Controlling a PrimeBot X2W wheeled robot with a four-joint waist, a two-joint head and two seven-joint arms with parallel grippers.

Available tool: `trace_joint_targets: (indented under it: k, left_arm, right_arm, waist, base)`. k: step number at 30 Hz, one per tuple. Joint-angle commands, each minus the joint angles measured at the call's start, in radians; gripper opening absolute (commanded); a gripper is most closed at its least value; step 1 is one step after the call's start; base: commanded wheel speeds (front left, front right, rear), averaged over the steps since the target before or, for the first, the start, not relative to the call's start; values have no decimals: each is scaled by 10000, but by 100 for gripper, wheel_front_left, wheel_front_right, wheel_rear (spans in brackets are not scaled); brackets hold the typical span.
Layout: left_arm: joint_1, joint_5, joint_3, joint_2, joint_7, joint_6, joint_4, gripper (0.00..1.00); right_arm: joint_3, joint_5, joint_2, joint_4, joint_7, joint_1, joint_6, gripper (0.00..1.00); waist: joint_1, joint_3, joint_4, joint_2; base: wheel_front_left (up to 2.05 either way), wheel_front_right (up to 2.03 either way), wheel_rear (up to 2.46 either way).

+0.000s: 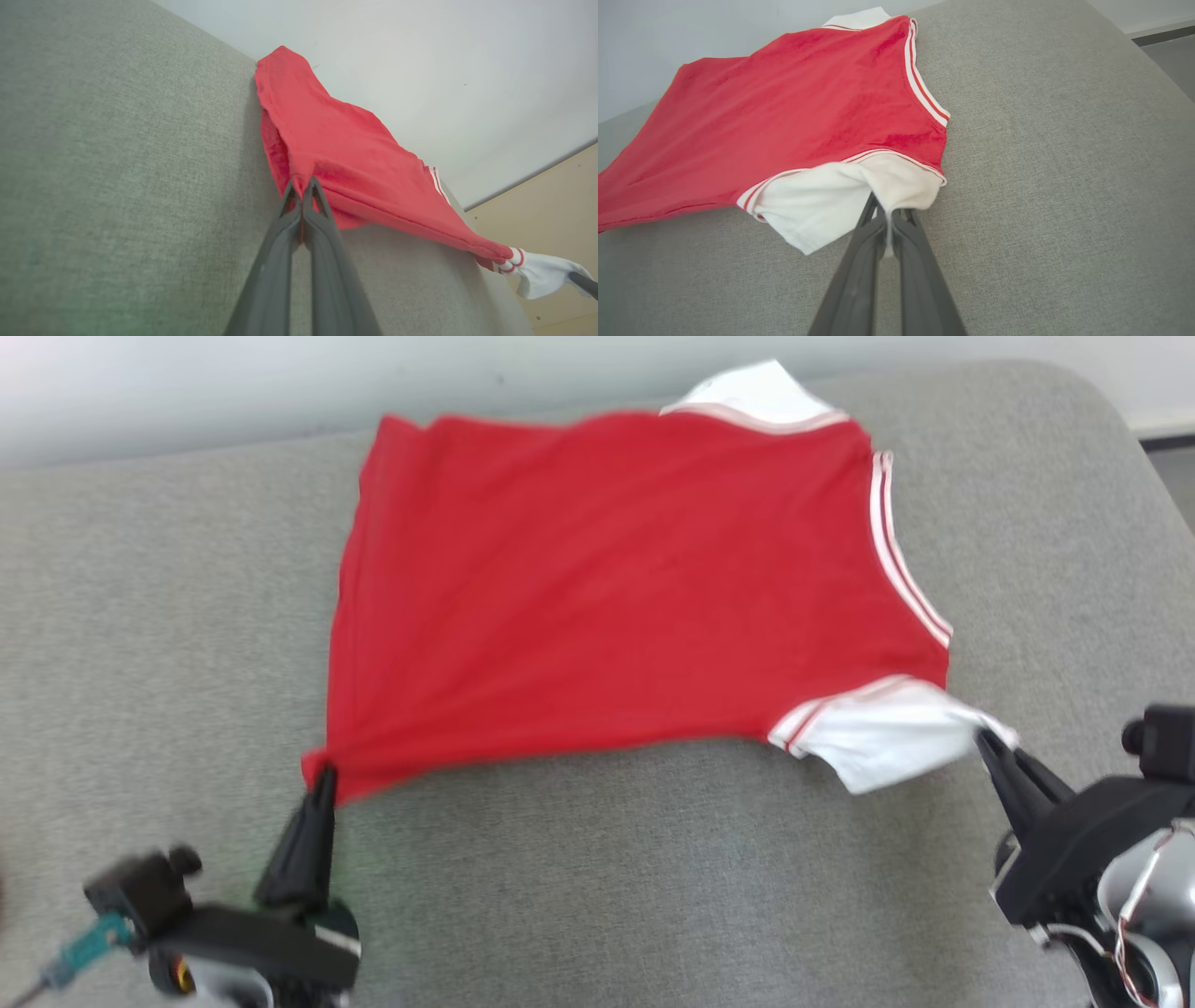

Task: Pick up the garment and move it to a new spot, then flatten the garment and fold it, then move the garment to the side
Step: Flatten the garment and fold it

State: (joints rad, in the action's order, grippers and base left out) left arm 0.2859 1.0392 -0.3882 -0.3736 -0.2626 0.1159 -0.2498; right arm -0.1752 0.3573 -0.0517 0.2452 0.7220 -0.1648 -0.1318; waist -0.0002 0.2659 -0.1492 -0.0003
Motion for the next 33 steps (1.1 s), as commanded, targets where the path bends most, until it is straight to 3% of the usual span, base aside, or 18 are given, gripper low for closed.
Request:
trace_joint_targets:
  k: [1, 8, 23, 27, 33]
  left_arm:
    - [-261, -103, 71, 24, -28, 61, 10, 0]
    - [-1593, -334, -182, 269, 8, 58, -147, 0]
    - [-2594, -912, -955, -524, 1081, -646, 22, 0]
    - [-2762, -937, -1135, -805, 1646, -883, 56, 0]
    - [-2814, -719, -1004, -884, 1644, -826, 556, 0]
  right_arm:
    - [-92, -207, -9, -18, 40, 167, 23, 0]
    - [-325, -571, -33, 224, 1174, 1282, 23, 0]
    - [-727, -734, -138, 2089, 4815, 3736, 23, 0]
    - [-651, -745, -120, 2289, 4904, 3860, 23, 0]
    - [-389, -770, -206, 2074, 3865, 3298, 23, 0]
  waist:
    - [2, -222, 174, 3]
    - [2, -708, 438, 3]
    - [2, -1183, 644, 3]
    - [2, -1187, 587, 3]
    - [2, -1159, 557, 3]
  base:
    - [0, 0, 0]
    - [0, 0, 0]
    - [0, 0, 0]
    - [0, 0, 0]
    - [0, 0, 0]
